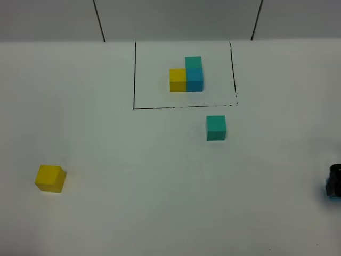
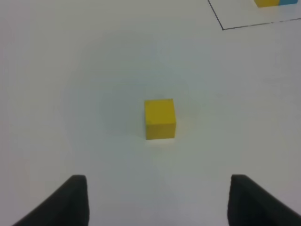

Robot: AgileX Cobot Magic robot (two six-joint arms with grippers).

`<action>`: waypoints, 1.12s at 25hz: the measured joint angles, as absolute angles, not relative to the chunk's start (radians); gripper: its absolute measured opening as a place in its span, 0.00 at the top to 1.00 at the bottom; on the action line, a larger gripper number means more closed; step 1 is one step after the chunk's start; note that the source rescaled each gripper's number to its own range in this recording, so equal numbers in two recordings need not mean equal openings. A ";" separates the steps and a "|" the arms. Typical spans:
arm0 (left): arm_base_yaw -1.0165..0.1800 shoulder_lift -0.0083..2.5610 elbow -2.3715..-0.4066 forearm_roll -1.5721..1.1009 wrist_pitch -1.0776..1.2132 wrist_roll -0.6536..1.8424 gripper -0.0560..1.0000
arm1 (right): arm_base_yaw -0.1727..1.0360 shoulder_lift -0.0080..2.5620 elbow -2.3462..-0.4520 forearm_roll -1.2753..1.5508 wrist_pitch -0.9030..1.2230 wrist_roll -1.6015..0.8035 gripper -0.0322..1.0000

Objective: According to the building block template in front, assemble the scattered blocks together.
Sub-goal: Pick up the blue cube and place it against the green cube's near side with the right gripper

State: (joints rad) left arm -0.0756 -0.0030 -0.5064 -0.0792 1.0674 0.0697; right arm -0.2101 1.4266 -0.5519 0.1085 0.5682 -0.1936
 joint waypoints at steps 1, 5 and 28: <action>-0.076 -0.003 -0.506 -0.079 1.067 0.070 0.57 | -0.210 1.428 -0.541 0.115 0.552 -0.193 0.00; -0.076 -0.003 -0.506 -0.079 1.067 0.070 0.57 | -0.210 1.465 -0.528 0.123 0.495 -0.193 0.00; -0.076 -0.003 -0.506 -0.079 1.067 0.069 0.57 | -0.210 1.620 -0.561 0.121 0.410 -0.216 0.24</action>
State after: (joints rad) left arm -0.0756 -0.0030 -0.5064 -0.0792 1.0674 0.0688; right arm -0.2101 1.6200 -0.5608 0.1206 0.4103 -0.2155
